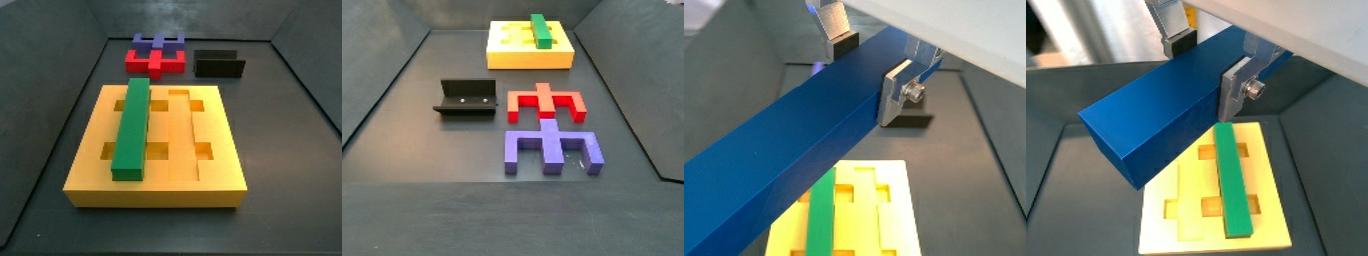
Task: Pick up the blue object. Move up. Move to above the board. Insert the blue object.
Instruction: Move to above the board, then insert the blue object.
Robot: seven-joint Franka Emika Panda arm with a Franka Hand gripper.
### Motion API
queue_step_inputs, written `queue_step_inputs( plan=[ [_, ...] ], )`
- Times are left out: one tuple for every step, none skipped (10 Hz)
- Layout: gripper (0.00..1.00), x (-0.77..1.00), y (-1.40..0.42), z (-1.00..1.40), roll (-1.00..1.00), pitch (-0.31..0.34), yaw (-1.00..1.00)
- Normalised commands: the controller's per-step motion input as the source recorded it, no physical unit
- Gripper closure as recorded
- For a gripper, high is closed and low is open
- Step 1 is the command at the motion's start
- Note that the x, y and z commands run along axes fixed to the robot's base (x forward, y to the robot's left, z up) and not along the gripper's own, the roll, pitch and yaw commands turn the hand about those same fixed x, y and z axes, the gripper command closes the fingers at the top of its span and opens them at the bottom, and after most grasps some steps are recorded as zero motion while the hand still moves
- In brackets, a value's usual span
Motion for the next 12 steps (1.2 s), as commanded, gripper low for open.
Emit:
queue_step_inputs(
  plan=[
    [1.0,0.06,-0.04,0.03,0.04,0.122,1.0],
    [1.0,0.06,-0.04,0.02,0.05,0.137,1.0],
    [1.0,0.07,-0.04,0.02,0.05,0.15,1.0],
    [1.0,0.07,-0.03,0.02,0.06,0.173,1.0],
    [1.0,0.07,-0.03,0.02,0.06,0.185,1.0],
    [1.0,0.08,-0.03,0.02,0.07,0.214,1.0],
    [1.0,0.08,-0.03,0.02,0.08,0.23,1.0],
    [1.0,0.08,-0.03,0.02,0.11,0.28,0.96],
    [1.0,0.08,-0.03,0.02,0.11,0.245,0.69],
    [1.0,0.08,-0.03,0.02,0.1,0.202,0.44],
    [1.0,0.07,-0.03,0.02,0.1,0.147,0.22],
    [1.0,0.0,0.0,-0.54,-0.21,-0.189,0.0]
  ],
)
